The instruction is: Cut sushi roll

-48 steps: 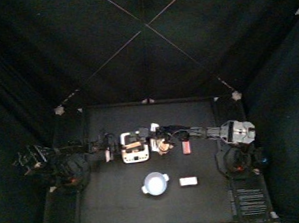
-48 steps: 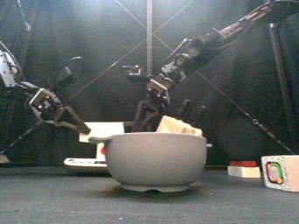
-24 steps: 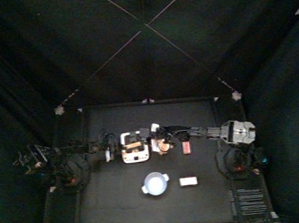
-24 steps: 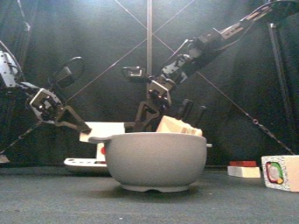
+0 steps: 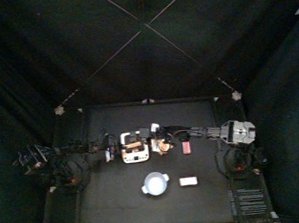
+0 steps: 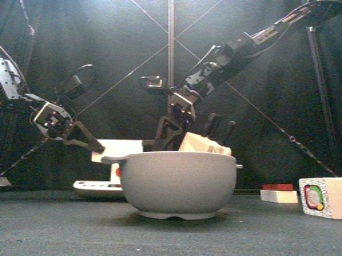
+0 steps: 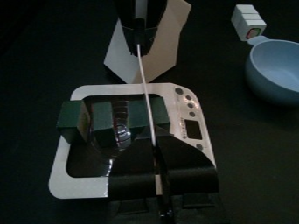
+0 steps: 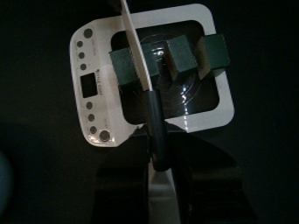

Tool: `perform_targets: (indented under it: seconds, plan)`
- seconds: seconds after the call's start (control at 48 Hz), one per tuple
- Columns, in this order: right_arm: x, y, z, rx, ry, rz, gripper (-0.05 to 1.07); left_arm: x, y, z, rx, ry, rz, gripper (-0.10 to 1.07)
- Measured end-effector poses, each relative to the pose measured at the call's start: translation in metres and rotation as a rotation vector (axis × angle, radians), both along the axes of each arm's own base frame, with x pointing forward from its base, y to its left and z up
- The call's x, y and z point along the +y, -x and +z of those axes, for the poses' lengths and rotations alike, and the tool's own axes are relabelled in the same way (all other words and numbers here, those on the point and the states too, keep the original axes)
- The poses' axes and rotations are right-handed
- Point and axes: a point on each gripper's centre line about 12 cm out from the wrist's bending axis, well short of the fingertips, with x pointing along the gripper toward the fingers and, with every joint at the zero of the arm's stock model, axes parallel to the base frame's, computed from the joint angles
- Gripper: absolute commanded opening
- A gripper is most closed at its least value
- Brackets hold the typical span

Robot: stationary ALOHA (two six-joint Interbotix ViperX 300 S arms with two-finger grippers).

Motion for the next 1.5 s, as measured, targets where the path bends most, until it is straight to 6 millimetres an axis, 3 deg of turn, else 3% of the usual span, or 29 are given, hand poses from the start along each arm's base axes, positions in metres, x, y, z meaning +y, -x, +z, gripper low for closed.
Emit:
perform_targets:
  seconds: [1.5]
  plan:
    - [0.0079,-0.0028,-0.0031,-0.023,0.051,0.031,0.48,-0.002,0.0,-0.0011,0.024,-0.035,-0.013,0.14]
